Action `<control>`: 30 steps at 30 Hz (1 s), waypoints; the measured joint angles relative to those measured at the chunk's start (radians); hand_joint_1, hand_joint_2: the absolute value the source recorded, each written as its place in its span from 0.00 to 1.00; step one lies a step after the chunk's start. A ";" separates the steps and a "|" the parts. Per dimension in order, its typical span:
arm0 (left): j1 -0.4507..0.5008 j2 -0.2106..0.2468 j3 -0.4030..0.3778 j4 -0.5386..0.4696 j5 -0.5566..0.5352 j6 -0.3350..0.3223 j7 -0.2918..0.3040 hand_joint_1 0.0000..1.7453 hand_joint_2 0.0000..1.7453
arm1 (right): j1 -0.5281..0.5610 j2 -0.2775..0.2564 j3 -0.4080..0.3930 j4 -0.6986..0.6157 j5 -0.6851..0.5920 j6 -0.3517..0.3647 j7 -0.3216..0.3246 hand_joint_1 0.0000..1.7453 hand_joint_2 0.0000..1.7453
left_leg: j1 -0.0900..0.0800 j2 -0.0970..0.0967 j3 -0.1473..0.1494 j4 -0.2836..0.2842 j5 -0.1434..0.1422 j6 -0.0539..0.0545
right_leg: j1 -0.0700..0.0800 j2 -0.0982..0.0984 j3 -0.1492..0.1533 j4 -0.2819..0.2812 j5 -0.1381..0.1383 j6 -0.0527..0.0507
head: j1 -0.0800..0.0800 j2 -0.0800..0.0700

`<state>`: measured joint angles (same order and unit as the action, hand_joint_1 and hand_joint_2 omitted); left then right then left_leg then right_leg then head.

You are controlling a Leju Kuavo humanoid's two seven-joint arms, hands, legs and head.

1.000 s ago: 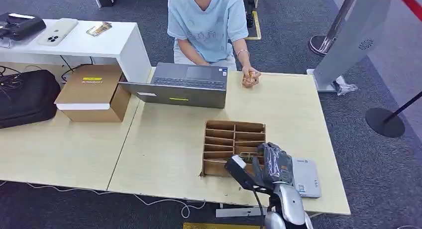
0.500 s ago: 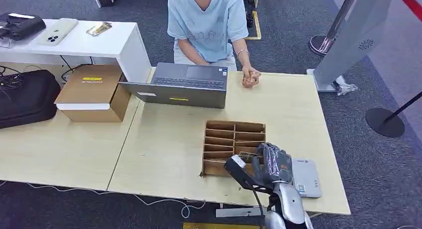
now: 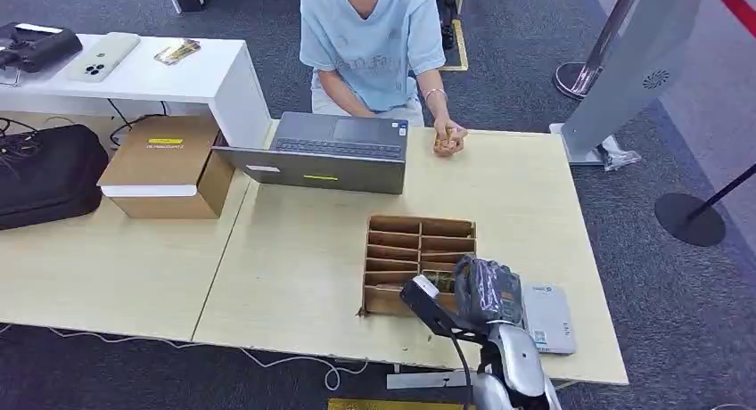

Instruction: Pass the card to the sensor for recognition and then transmit it.

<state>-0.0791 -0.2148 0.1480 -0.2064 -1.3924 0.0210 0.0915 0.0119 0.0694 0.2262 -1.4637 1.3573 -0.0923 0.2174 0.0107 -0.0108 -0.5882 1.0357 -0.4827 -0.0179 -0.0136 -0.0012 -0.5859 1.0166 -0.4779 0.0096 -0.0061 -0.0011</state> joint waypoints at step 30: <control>0.002 0.000 0.000 0.000 -0.004 0.003 -0.001 0.00 0.00 | 0.034 -0.008 -0.007 -0.030 -0.014 -0.036 0.000 0.34 1.00 | 0.000 0.000 0.000 0.000 0.000 0.000 | 0.000 0.000 0.000 0.000 0.000 0.000 | 0.000 0.000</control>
<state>-0.0766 -0.2148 0.1480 -0.2064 -1.3966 0.0244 0.0908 0.0459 0.0614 0.2193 -1.4939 1.3428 -0.1286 0.2171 0.0108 -0.0107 -0.5882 1.0357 -0.4829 -0.0182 -0.0136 -0.0011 -0.5861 1.0166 -0.4781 0.0095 -0.0057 -0.0011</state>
